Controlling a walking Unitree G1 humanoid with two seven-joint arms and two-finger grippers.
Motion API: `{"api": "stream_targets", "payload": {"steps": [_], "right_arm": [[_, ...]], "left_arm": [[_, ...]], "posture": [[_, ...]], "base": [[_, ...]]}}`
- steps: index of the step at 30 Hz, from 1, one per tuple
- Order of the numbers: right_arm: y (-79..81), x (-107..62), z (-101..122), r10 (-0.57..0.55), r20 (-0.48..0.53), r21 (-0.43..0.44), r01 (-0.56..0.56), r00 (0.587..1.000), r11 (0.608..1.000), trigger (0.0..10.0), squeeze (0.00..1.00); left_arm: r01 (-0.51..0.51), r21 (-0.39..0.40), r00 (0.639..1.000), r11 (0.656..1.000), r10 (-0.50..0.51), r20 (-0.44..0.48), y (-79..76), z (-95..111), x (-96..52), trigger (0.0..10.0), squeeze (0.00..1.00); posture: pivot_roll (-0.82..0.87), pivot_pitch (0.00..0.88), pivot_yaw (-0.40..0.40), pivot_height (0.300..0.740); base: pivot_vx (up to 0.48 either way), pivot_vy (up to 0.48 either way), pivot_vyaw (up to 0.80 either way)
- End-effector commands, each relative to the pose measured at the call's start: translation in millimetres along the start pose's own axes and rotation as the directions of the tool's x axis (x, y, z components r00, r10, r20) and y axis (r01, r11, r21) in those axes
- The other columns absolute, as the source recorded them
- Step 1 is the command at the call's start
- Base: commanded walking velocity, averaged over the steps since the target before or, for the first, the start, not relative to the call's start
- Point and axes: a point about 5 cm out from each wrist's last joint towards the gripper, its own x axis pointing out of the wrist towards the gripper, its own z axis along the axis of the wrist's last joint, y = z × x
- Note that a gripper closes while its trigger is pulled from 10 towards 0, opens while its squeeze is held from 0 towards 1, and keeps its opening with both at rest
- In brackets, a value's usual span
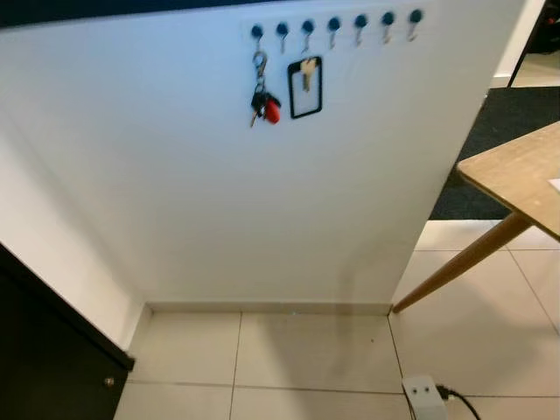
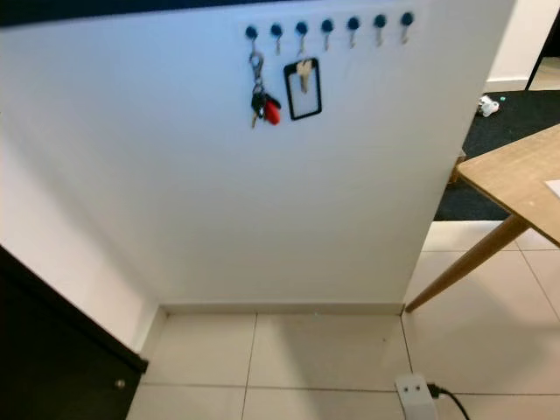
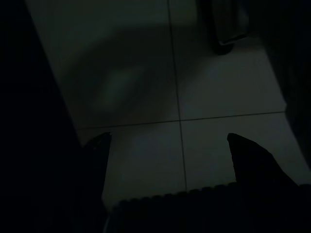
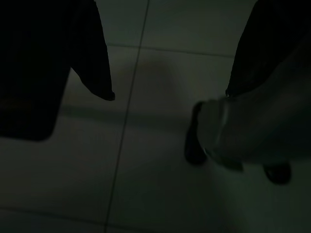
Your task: Hang keys on a hook
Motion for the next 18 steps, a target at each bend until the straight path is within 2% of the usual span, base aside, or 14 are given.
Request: {"api": "stream_targets", "payload": {"steps": [1,11,18], "right_arm": [[2.2,0.4,2.9,0.007,0.007,-0.002,-0.007,1.0,1.0,10.0,0.0],[1.3,0.4,4.8,0.009,0.011,-0.016,-0.009,1.0,1.0,10.0,0.0],[1.5,0.6,6.7,0.011,0.016,-0.026,-0.011,1.0,1.0,10.0,0.0]], "left_arm": [[-0.013,0.025,0.993,1.0,0.01,0.118,5.8,31.2,-0.9,10.0,0.0],[-0.001,0.059,0.994,0.998,-0.006,0.112,4.1,33.0,-0.6,10.0,0.0],[0.004,0.057,0.994,0.998,-0.01,0.107,3.4,32.9,-0.4,10.0,0.0]], "posture": [[-0.1,0.053,0.067,0.74],[-0.1,0.037,0.064,0.74],[-0.1,0.04,0.063,0.74]], "base": [[0.0,0.0,0.0],[0.0,0.0,0.0],[0.0,-0.48,0.0]]}}
